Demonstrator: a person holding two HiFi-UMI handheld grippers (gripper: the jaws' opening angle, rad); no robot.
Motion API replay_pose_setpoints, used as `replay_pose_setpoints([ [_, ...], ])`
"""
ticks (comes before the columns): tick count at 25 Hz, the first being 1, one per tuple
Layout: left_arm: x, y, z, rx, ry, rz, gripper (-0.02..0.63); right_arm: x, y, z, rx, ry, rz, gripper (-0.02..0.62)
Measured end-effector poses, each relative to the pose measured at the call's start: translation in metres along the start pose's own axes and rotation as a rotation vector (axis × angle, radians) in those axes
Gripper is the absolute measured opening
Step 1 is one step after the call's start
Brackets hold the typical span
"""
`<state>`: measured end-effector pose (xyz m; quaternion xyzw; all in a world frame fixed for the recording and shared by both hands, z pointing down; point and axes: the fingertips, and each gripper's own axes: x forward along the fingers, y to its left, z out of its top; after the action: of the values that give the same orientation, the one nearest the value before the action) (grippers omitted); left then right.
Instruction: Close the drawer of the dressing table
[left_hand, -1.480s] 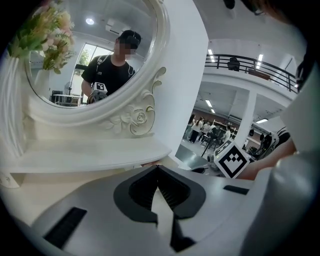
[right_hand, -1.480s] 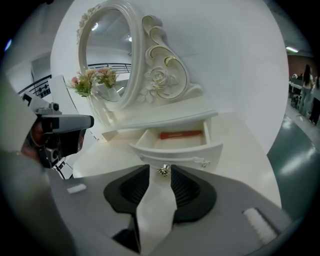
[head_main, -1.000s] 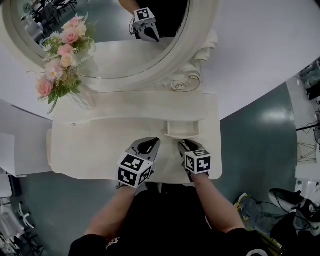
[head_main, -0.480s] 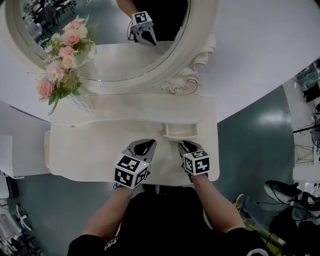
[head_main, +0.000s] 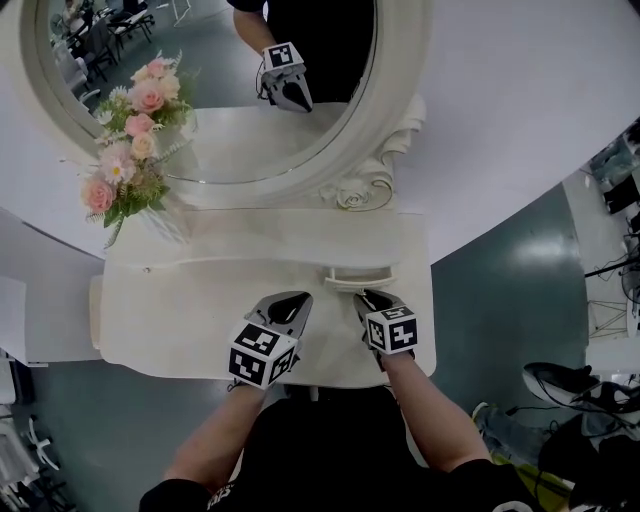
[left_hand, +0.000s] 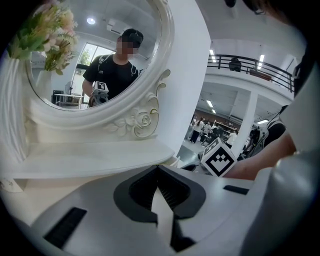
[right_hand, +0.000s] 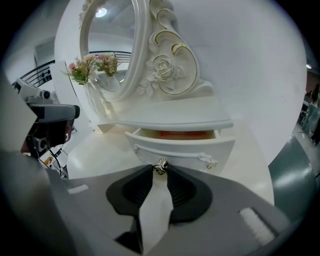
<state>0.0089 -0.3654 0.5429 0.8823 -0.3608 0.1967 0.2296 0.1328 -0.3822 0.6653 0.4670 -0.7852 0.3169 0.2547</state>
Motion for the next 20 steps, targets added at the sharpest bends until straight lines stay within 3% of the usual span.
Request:
replay_pose_setpoints([
  [6,-0.002,0.000,0.014,0.038,-0.009,-0.001,0.008,0.008,-0.008,0.009,0.007,0.003,-0.002,0.100],
  [20,-0.004,0.006,0.017,0.011,-0.012,0.017,0.008,0.025,-0.016,0.018,0.021,0.013,0.009,0.100],
])
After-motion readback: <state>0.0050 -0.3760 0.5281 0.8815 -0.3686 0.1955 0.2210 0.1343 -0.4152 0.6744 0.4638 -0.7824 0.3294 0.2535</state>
